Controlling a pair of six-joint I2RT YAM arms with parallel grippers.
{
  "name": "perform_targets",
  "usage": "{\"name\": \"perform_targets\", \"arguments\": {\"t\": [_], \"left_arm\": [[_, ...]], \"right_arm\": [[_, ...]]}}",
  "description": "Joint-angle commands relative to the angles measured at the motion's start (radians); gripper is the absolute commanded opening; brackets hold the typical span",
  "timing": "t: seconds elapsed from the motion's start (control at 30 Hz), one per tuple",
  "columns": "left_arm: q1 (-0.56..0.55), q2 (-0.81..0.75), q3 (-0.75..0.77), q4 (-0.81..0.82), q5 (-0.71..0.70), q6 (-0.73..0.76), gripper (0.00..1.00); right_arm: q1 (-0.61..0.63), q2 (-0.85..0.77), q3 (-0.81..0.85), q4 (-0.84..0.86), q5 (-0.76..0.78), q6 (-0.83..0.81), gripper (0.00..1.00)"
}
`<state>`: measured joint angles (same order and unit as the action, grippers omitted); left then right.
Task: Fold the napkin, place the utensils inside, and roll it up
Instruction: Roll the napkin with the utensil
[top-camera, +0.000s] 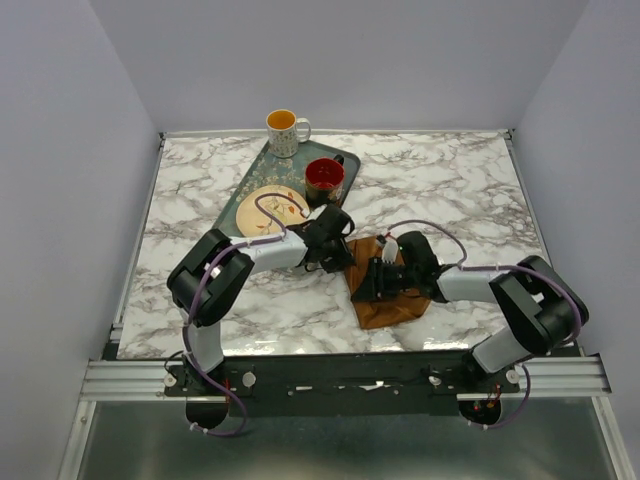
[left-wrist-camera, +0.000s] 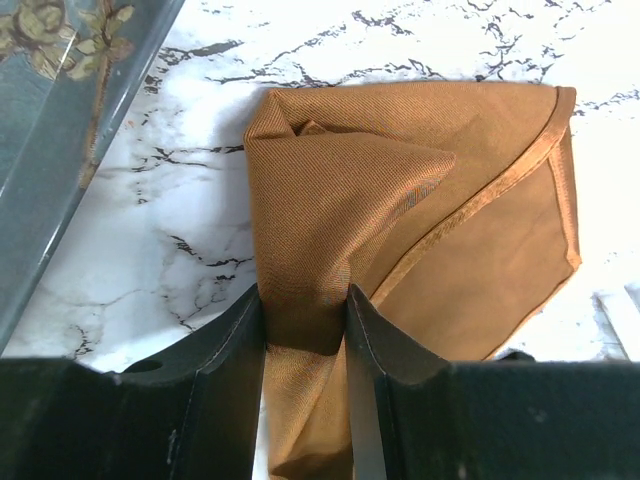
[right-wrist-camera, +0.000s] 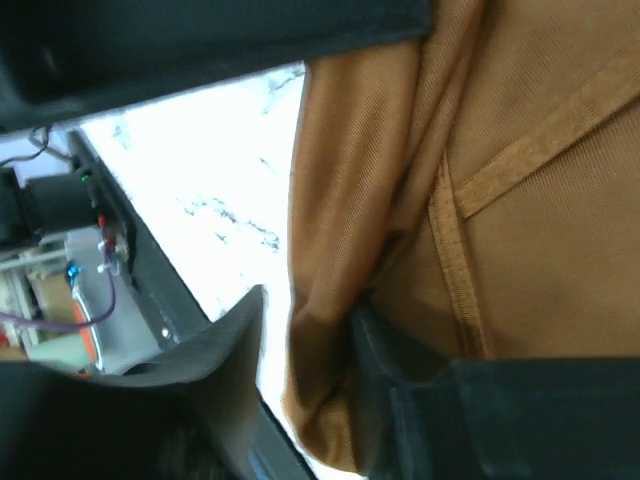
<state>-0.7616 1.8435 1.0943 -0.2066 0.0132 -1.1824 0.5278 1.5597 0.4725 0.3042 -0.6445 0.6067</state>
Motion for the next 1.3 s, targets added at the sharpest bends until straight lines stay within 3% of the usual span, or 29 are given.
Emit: {"name": "perform_targets", "arguments": {"t": [0.0, 0.1, 0.3, 0.63, 0.87, 1.13, 1.27], "left_arm": [[-0.008, 0.051, 0.009, -0.134, -0.107, 0.035, 0.0], [-0.013, 0.059, 0.019, -0.142, -0.107, 0.032, 0.0], [-0.018, 0.063, 0.05, -0.181, -0.102, 0.032, 0.0], [-0.021, 0.063, 0.065, -0.22, -0.071, 0.003, 0.0], [-0.022, 0.059, 0.068, -0.229, -0.068, -0.006, 0.0], [-0.022, 0.062, 0.07, -0.221, -0.065, -0.013, 0.0], [-0.022, 0.06, 0.061, -0.214, -0.062, -0.014, 0.0]], "right_arm": [[0.044, -0.094, 0.067, -0.379, 0.272, -0.113, 0.54], [0.081, -0.192, 0.118, -0.506, 0.394, -0.142, 0.63], [0.24, -0.277, 0.199, -0.683, 0.716, -0.157, 0.66], [0.53, -0.161, 0.294, -0.652, 1.08, -0.1, 0.61], [0.595, 0.003, 0.477, -0.806, 1.248, -0.091, 0.58], [0.637, 0.065, 0.537, -0.84, 1.244, -0.142, 0.56], [0.644, 0.094, 0.541, -0.824, 1.218, -0.145, 0.45]]}}
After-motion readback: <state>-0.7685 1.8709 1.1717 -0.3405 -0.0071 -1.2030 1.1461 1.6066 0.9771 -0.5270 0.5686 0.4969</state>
